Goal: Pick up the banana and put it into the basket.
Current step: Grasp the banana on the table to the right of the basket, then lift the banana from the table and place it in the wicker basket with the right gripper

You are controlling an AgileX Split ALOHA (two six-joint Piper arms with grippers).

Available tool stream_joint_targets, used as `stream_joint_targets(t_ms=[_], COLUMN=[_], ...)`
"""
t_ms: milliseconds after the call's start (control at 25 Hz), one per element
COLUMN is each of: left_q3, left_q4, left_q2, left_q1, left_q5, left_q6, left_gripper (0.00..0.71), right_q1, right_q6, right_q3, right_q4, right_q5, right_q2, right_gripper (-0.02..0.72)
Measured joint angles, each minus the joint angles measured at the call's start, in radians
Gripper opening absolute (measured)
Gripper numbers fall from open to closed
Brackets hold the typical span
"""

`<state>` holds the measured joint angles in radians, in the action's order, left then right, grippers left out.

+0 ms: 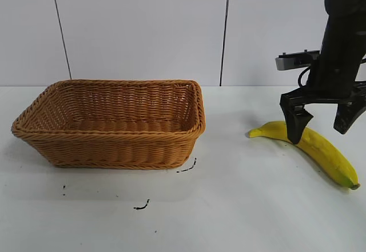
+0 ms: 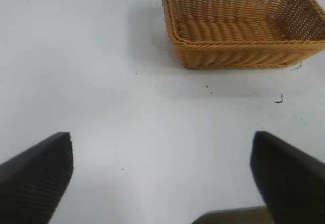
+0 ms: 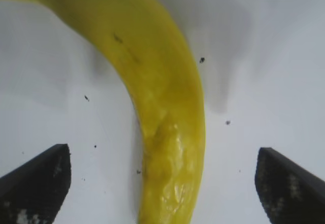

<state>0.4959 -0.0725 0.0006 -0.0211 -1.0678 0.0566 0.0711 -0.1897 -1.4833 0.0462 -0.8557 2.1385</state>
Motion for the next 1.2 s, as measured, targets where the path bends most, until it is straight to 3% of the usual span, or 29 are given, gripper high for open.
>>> stream_joint_targets(t_ms=[440,560,680,960,1200], left_q3=[0.0,0.0,0.0,0.0,0.0], left_q4=[0.0,0.0,0.0,0.0,0.0], left_q2=[0.0,0.0,0.0,0.0,0.0], left_q1=[0.0,0.0,0.0,0.0,0.0], left_q5=[0.0,0.0,0.0,0.0,0.0], left_q6=[0.0,0.0,0.0,0.0,0.0], left_gripper=[0.69,0.69,0.69,0.69,0.69], right_q1=[0.0,0.0,0.0,0.0,0.0], right_q6=[0.038,0.043,0.063,0.042,0.037], right_q3=[0.0,0.0,0.0,-0.003,-0.109], right_q4=[-0.009,-0.005,0.015,0.024,0.027], right_q5=[0.004,0.004,-0.007,-0.06,-0.278], right_q2=[0.072,0.072,0.072,0.028,-0.07], right_gripper=[0.674,0.548,0.289,0.302,0.302])
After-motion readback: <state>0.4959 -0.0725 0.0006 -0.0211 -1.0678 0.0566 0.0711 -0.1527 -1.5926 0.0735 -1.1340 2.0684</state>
